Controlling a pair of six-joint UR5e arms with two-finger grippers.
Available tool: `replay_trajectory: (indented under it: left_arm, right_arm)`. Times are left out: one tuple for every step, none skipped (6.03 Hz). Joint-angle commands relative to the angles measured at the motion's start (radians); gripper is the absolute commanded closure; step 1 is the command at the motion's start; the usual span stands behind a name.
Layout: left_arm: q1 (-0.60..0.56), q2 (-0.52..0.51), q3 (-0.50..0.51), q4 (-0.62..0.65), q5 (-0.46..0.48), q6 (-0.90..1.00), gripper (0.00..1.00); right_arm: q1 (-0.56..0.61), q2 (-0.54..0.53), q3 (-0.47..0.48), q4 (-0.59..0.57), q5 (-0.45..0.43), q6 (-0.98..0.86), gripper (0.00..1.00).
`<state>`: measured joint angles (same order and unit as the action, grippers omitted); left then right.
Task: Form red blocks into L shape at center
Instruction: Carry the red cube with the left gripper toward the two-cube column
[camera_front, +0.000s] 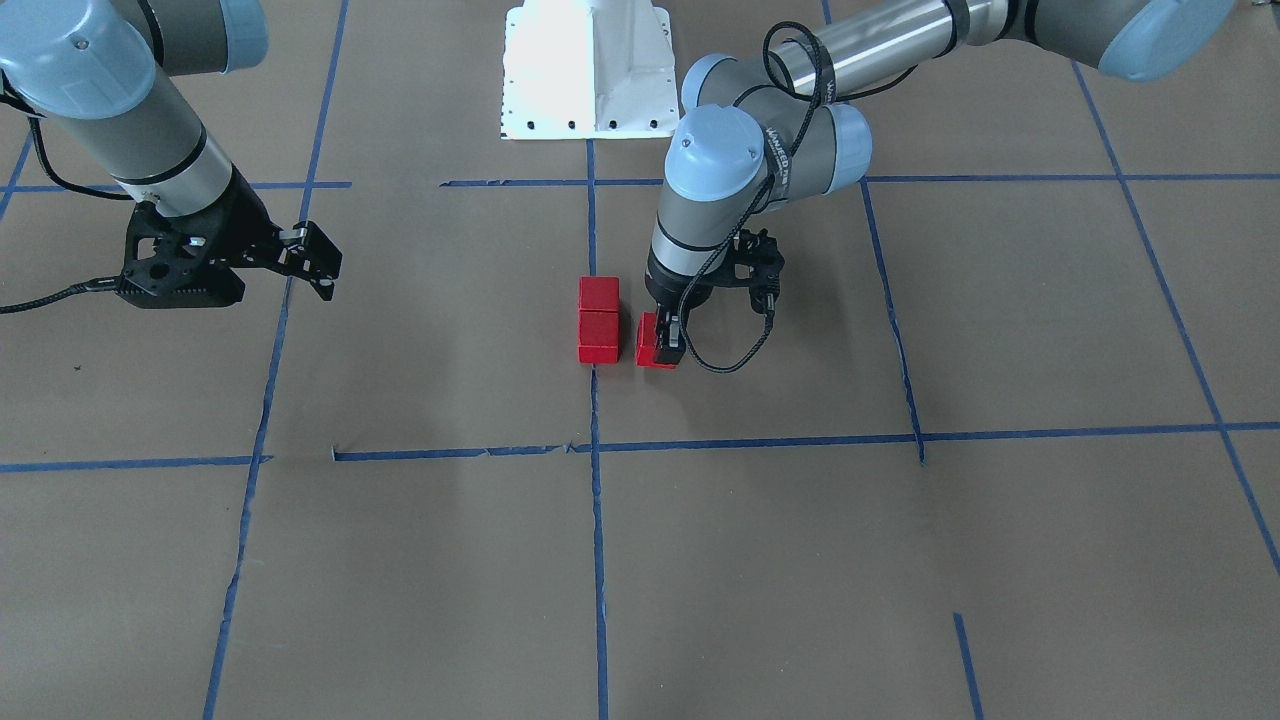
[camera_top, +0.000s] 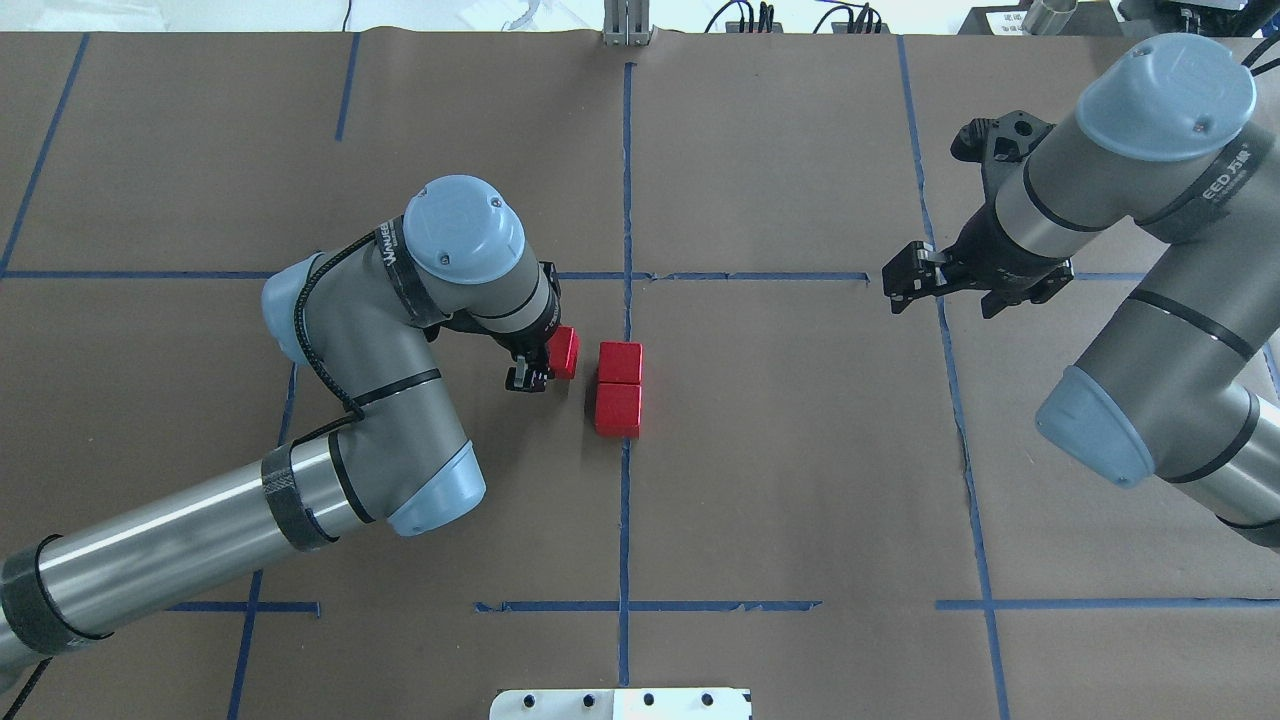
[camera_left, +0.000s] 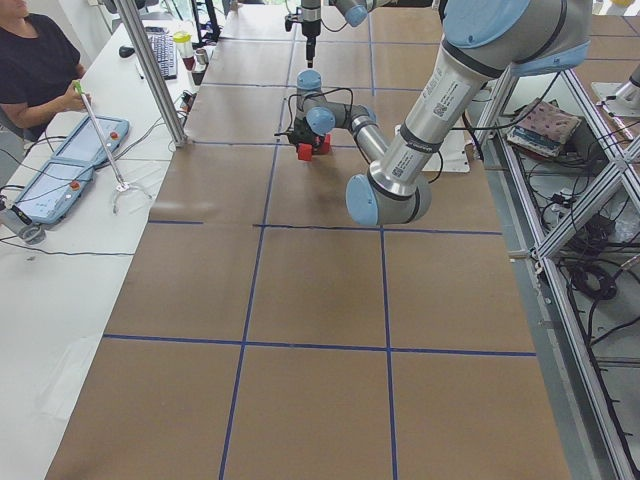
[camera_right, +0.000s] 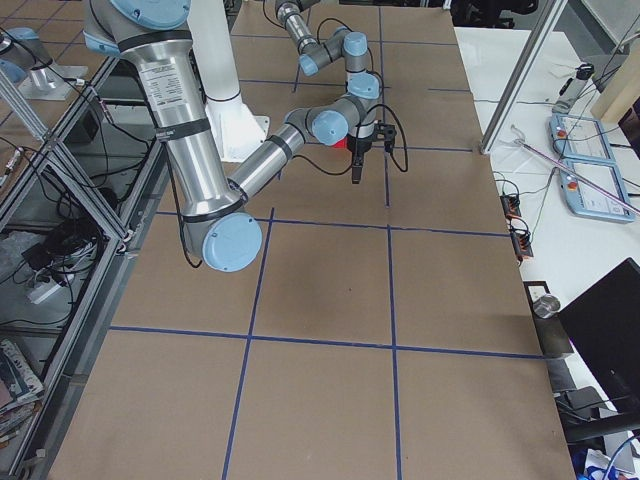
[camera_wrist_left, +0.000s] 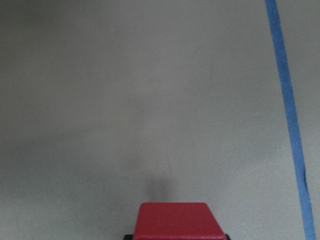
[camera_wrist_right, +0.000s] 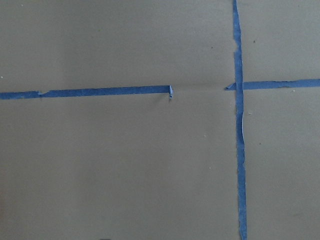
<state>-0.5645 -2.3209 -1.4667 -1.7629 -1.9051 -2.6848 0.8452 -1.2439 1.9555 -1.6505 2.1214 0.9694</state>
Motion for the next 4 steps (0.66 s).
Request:
replay_trajectory:
  left_arm:
    - [0.005,-0.011,0.014,0.0,0.0,-0.012,1.0]
    - [0.006,-0.043,0.049,0.002,0.0,-0.03,1.0]
    - [0.006,-0.054,0.071,0.002,0.0,-0.03,1.0]
    - [0.006,-0.051,0.071,0.006,0.0,-0.03,1.0]
  right_arm:
    - [0.0,0.0,0.002,0.0,0.002,0.0,0.0]
    - [0.0,0.0,0.002,0.0,0.003,0.0,0.0]
    - [0.0,0.0,0.0,0.0,0.005,0.0,0.0]
    - [0.0,0.0,-0.001,0.0,0.002,0.0,0.0]
